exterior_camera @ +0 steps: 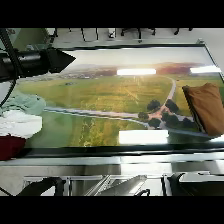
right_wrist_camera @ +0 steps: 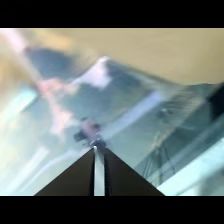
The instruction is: Fold the shirts.
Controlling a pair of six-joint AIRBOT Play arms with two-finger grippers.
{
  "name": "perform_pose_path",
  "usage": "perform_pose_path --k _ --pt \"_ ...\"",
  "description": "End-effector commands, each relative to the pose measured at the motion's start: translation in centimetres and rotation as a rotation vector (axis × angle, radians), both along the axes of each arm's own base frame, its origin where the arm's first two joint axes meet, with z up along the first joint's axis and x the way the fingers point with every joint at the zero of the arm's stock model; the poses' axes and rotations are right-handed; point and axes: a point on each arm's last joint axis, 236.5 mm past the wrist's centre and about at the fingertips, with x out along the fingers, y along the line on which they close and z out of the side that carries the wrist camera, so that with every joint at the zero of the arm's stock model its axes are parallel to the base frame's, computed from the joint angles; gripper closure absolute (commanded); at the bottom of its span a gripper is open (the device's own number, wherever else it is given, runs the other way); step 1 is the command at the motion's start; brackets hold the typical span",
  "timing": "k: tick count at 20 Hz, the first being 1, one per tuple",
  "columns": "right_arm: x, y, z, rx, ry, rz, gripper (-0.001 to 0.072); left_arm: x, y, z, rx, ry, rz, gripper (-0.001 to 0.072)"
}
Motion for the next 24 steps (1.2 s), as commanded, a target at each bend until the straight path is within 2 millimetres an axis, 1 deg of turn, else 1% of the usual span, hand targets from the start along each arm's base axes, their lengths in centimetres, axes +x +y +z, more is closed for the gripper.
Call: perform_pose_path --k 1,2,3,4,5,6,7,8,10,12,13,14,15,17,19,24 --pt "2.3 4.7 3.5 -0.029 -0.155 0.206 0.0632 -0.5 -0.1 -0.6 0.016 0.021 -0.018 0.0691" --pt "3.0 6.4 4.5 -0.088 -0.183 0.285 0.0689 -0.8 -0.2 -1.0 0.027 0.037 -0.030 0.0691" --pt "3.9 8.4 5.4 -0.150 -0.221 0.362 0.0689 -1.2 -0.3 -1.6 0.036 0.060 -0.044 0.0692" --pt "4.7 11.0 6.2 -0.207 -0.263 0.436 0.0689 -1.9 -0.7 -2.5 0.043 0.081 -0.059 0.0692" --pt "5.2 13.8 6.8 -0.247 -0.308 0.499 0.0689 -2.8 -1.2 -3.8 0.041 0.118 -0.068 0.0692" --pt "5.4 17.6 6.9 -0.263 -0.362 0.566 0.0689 -3.8 -1.5 -5.4 0.039 0.159 -0.073 0.0692" --pt "5.2 21.3 6.4 -0.269 -0.411 0.638 0.0689 -5.0 -1.9 -7.3 0.040 0.197 -0.081 0.0692" --pt "4.3 25.4 5.2 -0.260 -0.450 0.711 0.0689 -6.7 -2.4 -9.4 0.042 0.240 -0.094 0.0692" --pt "1.3 32.4 1.5 -0.222 -0.497 0.837 0.0689 -10.1 -3.0 -13.6 0.044 0.316 -0.108 0.0692" --pt "-1.9 37.7 -2.0 -0.167 -0.552 0.916 0.0689 -12.9 -2.9 -17.3 0.054 0.382 -0.113 0.0692" --pt "-3.1 39.6 -3.4 -0.133 -0.574 0.932 0.0689 -14.0 -2.8 -18.7 0.055 0.407 -0.112 0.0692" --pt "-3.9 40.8 -4.4 -0.102 -0.580 0.938 0.0689 -14.8 -2.7 -20.0 0.061 0.424 -0.114 0.0692" --pt "-4.5 41.6 -5.4 -0.088 -0.574 0.951 0.0689 -15.5 -2.6 -20.8 0.064 0.434 -0.115 0.0692" --pt "-5.1 42.4 -6.6 -0.075 -0.549 0.980 0.0688 -16.1 -2.3 -21.6 0.061 0.437 -0.106 0.0692" --pt "-6.1 42.8 -7.1 -0.041 -0.510 1.000 0.0688 -16.2 -1.8 -21.9 0.053 0.430 -0.087 0.0691" --pt "-6.1 42.8 -7.3 -0.041 -0.503 1.000 0.0689 -16.2 -0.2 -21.4 0.034 0.402 -0.039 0.0691"
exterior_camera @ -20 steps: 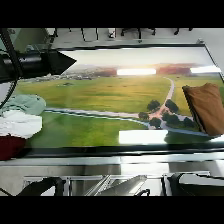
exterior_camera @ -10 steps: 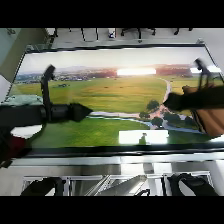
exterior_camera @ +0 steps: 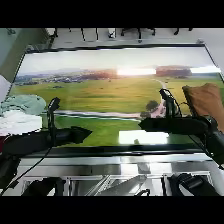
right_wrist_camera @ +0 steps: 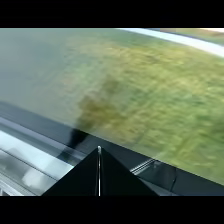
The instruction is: Fold the shirts.
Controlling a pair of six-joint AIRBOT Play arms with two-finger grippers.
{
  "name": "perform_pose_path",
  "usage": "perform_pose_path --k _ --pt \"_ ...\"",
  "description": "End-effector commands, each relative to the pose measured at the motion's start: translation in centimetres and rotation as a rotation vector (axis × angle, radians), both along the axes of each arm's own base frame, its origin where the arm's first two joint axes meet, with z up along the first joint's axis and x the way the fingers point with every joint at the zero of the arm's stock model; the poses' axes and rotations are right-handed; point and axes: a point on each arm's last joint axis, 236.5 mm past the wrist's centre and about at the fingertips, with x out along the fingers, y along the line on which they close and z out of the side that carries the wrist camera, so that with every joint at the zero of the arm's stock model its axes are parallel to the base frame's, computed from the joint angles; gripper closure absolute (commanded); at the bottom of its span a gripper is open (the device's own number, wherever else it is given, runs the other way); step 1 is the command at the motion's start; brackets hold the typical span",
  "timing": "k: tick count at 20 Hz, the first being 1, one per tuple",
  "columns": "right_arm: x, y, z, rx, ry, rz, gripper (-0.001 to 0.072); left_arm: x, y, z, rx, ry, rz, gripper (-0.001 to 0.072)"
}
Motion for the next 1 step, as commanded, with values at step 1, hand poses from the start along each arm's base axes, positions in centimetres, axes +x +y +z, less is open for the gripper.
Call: perform_pose_path --k 1 --pt "-0.23 0.30 -0.27 0.006 0.006 0.004 0.0688 -0.11 1.02 0.29 -0.008 -0.020 0.034 0.0691"
